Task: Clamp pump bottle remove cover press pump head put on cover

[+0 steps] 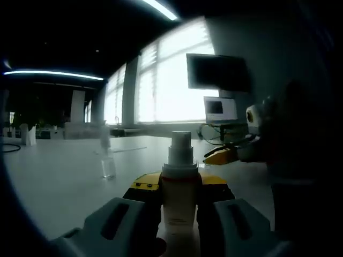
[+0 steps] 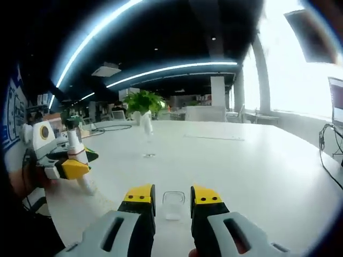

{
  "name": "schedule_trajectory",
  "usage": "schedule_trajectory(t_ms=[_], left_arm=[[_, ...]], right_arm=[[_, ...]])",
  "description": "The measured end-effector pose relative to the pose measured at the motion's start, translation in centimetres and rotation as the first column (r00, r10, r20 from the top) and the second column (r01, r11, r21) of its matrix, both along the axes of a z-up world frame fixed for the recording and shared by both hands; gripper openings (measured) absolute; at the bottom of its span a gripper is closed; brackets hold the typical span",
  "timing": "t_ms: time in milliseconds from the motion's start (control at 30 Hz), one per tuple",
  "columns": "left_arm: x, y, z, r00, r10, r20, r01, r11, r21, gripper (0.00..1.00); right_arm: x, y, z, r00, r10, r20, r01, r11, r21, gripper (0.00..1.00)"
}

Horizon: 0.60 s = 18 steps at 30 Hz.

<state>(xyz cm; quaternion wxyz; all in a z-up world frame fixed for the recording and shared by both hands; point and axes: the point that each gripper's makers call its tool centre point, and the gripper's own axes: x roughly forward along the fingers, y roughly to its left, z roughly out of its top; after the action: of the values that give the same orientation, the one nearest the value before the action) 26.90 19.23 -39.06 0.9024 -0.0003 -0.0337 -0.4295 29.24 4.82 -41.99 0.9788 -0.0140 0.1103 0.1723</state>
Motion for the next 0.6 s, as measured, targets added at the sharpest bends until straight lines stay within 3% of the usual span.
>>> schedule_trajectory(t_ms=[100,600], left_arm=[[0.0,0.0,0.0,1.0,-0.001,0.0,0.001,1.0,0.0,0.15],[0.1,0.1,0.0,1.0,0.0,-0.001,0.0,1.0,-0.001,0.15]], right_arm=[[0.1,0.0,-0.4,1.0,-0.002,-0.014,0.003,1.0,0.024,0.21],[0.0,0.2,-2.4,0.999,-0.004,-0.037,0.003,1.0,-0.015,0.18]])
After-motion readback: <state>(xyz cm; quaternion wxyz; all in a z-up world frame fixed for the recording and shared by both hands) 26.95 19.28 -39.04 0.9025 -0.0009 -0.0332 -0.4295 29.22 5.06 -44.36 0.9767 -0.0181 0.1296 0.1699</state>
